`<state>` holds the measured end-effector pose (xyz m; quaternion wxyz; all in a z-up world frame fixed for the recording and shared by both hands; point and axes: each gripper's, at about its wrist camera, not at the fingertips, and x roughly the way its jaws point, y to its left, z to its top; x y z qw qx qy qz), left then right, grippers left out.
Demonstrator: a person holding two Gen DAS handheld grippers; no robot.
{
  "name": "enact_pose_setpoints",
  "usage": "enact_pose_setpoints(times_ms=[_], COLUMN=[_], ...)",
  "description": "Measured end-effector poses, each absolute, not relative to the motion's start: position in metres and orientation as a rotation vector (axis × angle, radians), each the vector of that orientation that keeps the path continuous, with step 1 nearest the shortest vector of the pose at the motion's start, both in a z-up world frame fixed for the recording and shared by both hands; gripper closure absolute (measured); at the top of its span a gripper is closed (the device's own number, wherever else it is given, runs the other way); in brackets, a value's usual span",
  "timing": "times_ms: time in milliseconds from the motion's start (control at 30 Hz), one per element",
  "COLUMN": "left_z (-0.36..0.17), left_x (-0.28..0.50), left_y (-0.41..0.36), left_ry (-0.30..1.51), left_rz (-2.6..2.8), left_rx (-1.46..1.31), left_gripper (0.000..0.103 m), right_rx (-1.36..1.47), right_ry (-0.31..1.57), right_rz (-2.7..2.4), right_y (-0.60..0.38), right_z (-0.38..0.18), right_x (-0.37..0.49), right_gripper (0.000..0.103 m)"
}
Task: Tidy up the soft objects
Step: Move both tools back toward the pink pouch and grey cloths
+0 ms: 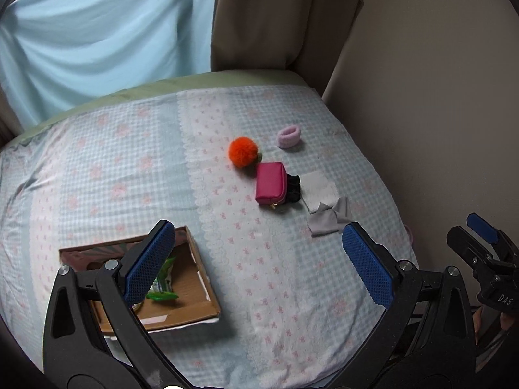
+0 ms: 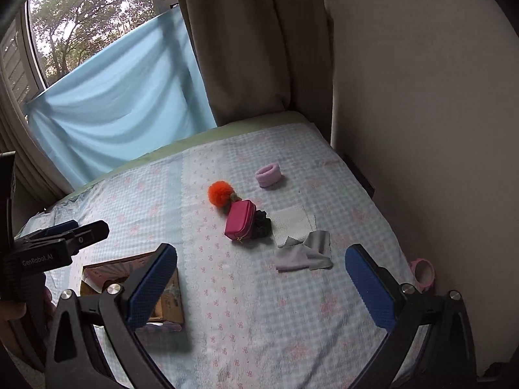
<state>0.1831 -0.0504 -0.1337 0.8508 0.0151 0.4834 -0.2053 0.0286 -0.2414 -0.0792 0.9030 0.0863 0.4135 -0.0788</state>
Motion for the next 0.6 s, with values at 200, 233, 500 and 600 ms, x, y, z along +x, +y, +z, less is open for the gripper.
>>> enact_pose_setpoints(times_ms=[200, 233, 500, 600], left_z=[-0.195, -0.209, -0.318, -0.357], left_x=[0.248, 0.257, 0.319, 0.336], left_y=[-0.101, -0.108, -0.165, -0.175], left_ry=[1.1, 1.114, 1.221, 1.263], left_rz=[-0.482, -0.497, -0.556, -0.575], left_rx=[0.046, 0.041, 0.125, 0.126], left_gripper=[0.0, 0.0, 0.001, 0.001], right_rx=[0.201, 0.204, 0.214, 0.221], right_ry=[0.871, 0.875, 0.946, 0.958], right_rz=[-0.22, -0.228, -0.26, -0.27], right_y=[-0.287, -0.294, -0.32, -0.324], right_z=[-0.135, -0.146, -0.25, -0.289], right_x=[0.053, 0.057, 0.087, 0.095], right_gripper=[0.0, 0.0, 0.0, 0.0])
